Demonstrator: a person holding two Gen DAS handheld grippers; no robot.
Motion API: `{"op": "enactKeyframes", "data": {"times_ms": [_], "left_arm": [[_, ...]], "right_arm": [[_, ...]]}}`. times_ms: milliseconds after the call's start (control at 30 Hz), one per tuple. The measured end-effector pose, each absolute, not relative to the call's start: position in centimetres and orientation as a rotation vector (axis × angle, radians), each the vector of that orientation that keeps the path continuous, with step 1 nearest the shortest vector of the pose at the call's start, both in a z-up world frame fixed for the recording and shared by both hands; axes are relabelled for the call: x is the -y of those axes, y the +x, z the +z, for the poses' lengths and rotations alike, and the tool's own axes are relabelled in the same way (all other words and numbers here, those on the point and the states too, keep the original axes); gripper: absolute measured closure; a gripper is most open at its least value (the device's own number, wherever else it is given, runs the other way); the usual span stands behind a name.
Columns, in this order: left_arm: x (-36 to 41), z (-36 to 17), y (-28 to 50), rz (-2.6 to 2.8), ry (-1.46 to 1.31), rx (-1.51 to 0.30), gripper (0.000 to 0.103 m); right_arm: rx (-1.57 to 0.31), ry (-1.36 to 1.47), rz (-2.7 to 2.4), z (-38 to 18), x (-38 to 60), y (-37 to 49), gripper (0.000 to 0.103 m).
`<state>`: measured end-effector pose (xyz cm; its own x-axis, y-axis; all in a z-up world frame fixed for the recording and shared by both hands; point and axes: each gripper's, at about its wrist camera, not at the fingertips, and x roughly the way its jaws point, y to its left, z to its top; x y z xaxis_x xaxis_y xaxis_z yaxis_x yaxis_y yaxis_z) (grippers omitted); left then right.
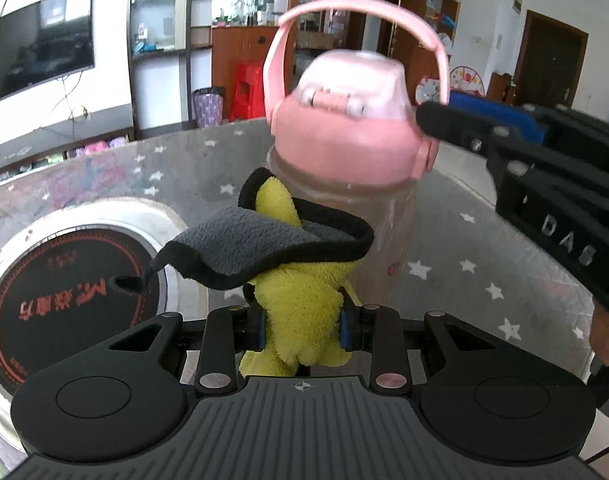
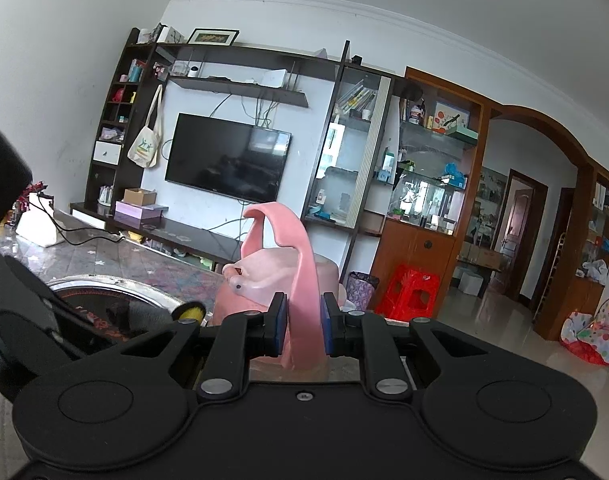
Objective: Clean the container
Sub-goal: 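Raise the bottle with the right tool and rub its body on the cloth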
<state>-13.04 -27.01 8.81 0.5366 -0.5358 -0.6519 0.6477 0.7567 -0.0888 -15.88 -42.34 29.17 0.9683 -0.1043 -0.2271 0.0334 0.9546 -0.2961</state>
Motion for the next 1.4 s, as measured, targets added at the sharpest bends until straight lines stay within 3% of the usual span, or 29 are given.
{"op": "enactKeyframes", "data": {"times_ms": [400,1100,1400], "left_arm": [[27.0,6.0,-12.5,-0.685,0.17,-0.791,0.071],[30.3,5.6,-13.4,-0.756,0.213,-0.779,0.071],[29.7,8.3,-13.3,-0.759,0.223,-0.727,0.071]], "right_arm": [[-0.247,-0.297,-0.075,28.2,41.6,-15.8,0.084],[-0.25,-0.301,-0.135,27.4,42.4,-13.0,0.086],[-0.241,-0.296,-0.141,27.1,42.5,-13.2,0.086]]}}
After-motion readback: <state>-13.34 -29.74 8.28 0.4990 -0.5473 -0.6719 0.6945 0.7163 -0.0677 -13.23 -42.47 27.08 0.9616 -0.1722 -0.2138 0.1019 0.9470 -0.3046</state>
